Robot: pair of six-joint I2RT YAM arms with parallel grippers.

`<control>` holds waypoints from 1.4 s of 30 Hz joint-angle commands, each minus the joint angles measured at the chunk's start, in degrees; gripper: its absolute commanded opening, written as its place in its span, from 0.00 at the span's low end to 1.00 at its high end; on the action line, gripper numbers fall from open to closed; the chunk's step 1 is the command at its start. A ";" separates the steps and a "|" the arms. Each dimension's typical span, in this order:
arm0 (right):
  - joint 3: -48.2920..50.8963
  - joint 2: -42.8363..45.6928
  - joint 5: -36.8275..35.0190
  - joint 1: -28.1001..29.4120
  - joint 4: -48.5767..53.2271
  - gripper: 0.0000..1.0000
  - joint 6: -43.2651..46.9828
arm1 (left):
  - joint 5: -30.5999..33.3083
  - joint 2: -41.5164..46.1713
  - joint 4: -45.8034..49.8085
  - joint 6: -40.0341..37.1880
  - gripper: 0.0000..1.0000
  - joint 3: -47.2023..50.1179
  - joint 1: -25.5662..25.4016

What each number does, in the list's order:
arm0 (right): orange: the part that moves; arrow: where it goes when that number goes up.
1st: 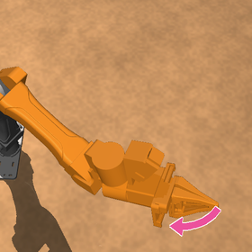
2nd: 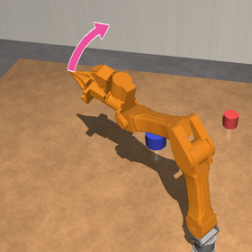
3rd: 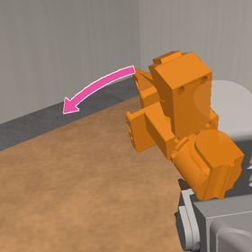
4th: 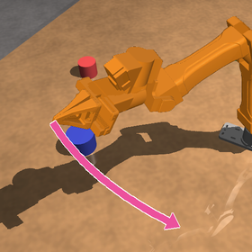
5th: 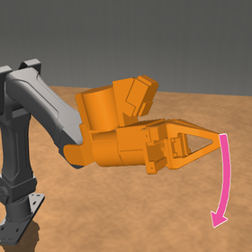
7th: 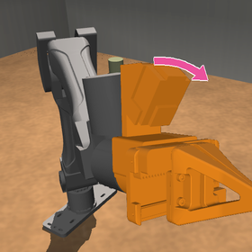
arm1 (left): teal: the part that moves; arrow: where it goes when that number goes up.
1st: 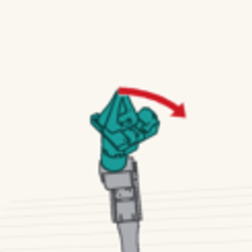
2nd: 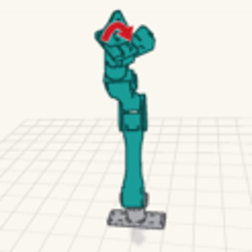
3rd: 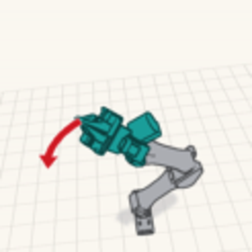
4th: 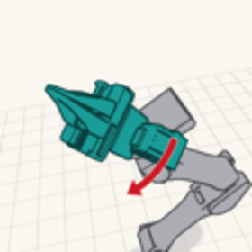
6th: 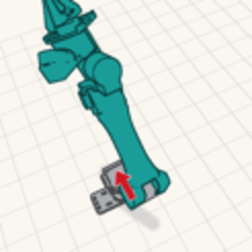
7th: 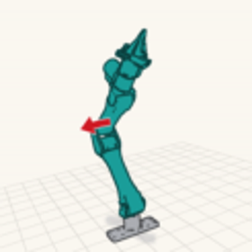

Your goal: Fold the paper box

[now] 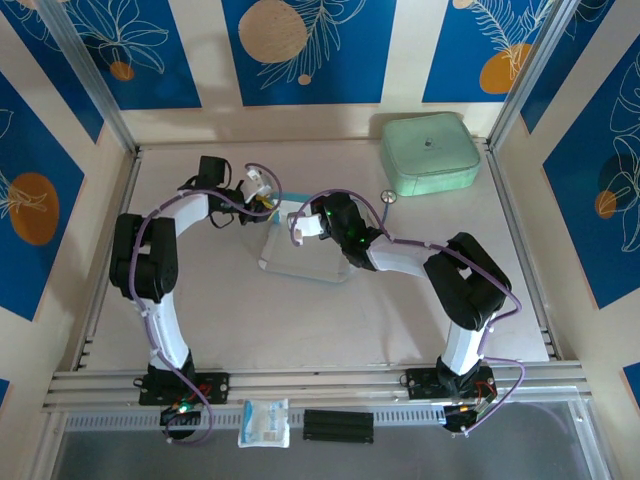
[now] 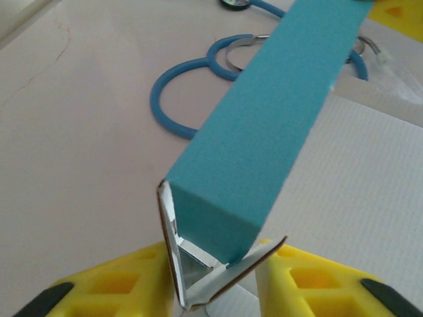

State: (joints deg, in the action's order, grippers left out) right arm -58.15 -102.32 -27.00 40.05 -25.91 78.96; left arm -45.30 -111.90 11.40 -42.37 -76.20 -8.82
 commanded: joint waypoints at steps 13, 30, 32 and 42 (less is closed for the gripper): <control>-1.51 -4.27 -4.07 -0.41 10.23 0.03 -4.71 | 9.45 6.52 -1.59 3.70 0.39 7.15 -7.66; -2.04 -4.78 -4.82 0.64 11.32 0.03 -6.19 | 18.96 2.44 -3.38 7.85 0.37 2.29 -11.57; -1.97 -4.55 -4.77 0.73 11.41 0.03 -6.24 | 19.84 2.06 -4.05 8.04 0.36 1.90 -11.65; -1.99 -4.73 -4.77 0.99 12.10 0.03 -6.65 | 30.12 -1.66 -6.62 9.31 0.25 -1.15 -13.19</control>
State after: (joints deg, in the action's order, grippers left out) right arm -61.63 -104.53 -33.10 40.38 -23.49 73.41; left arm -15.88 -110.34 2.46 -33.26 -76.36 -19.20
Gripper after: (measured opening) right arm 0.048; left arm 0.250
